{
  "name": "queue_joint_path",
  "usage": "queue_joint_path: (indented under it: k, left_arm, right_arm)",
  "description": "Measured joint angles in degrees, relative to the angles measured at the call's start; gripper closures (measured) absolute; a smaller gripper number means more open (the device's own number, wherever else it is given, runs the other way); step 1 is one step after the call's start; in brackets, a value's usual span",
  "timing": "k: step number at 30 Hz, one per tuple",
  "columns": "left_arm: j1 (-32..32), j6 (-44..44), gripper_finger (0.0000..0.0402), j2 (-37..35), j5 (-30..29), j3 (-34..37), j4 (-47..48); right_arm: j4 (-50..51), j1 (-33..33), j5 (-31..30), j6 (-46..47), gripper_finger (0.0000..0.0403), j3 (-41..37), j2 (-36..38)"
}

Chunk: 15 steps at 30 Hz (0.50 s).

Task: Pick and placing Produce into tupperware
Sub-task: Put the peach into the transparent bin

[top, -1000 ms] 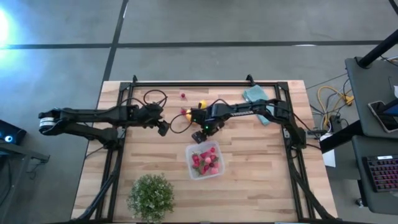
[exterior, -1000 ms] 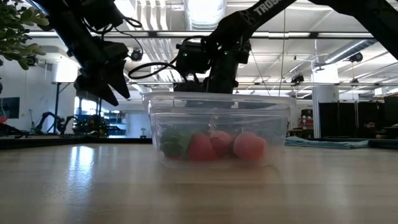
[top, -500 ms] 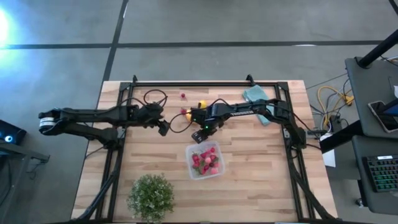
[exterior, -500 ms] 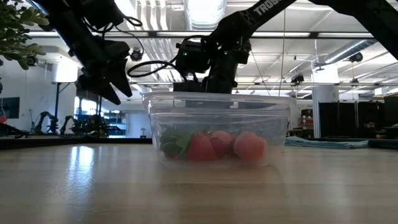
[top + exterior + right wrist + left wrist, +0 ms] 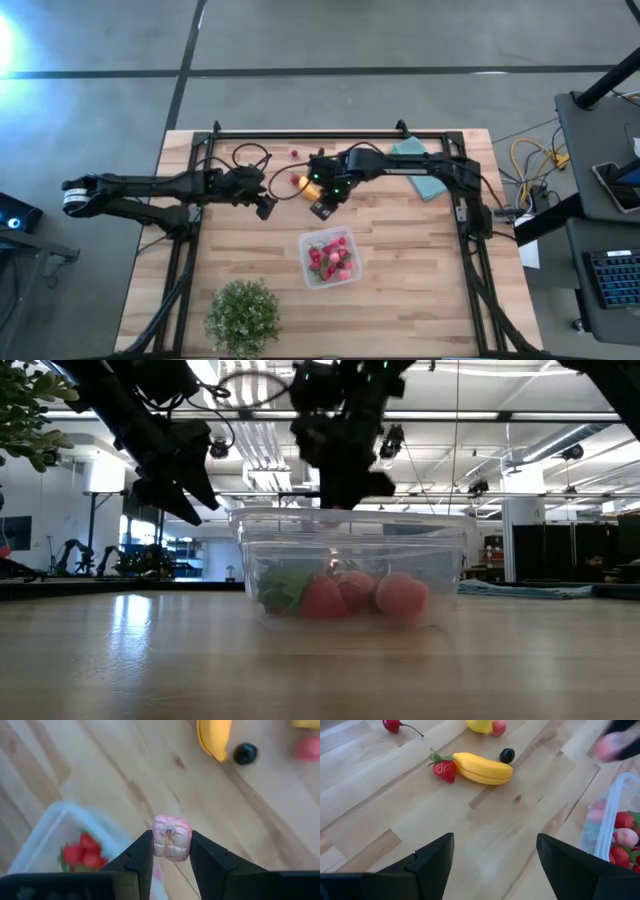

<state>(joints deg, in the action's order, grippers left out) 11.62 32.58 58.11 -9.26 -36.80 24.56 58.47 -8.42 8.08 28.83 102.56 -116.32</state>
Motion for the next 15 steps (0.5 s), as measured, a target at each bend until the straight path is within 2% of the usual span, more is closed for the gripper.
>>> queue_joint_path:
  k: [3,9,15]
  left_arm:
    - [0.0,0.0,0.0133,0.0,0.0,0.1,-0.1]
    - [0.0,0.1,0.0133,0.2,0.0,0.6,-0.1]
    - [0.0,0.1,0.0133,3.2,0.1,0.6,-4.3]
  right_arm:
    - [5.0,2.6,-0.9,-1.9,0.0293,1.1,2.7]
    - [5.1,10.5,-0.6,-3.4,0.0293,-0.5,8.7]
    - [2.6,16.6,2.3,-4.0,0.0293,-1.5,7.4]
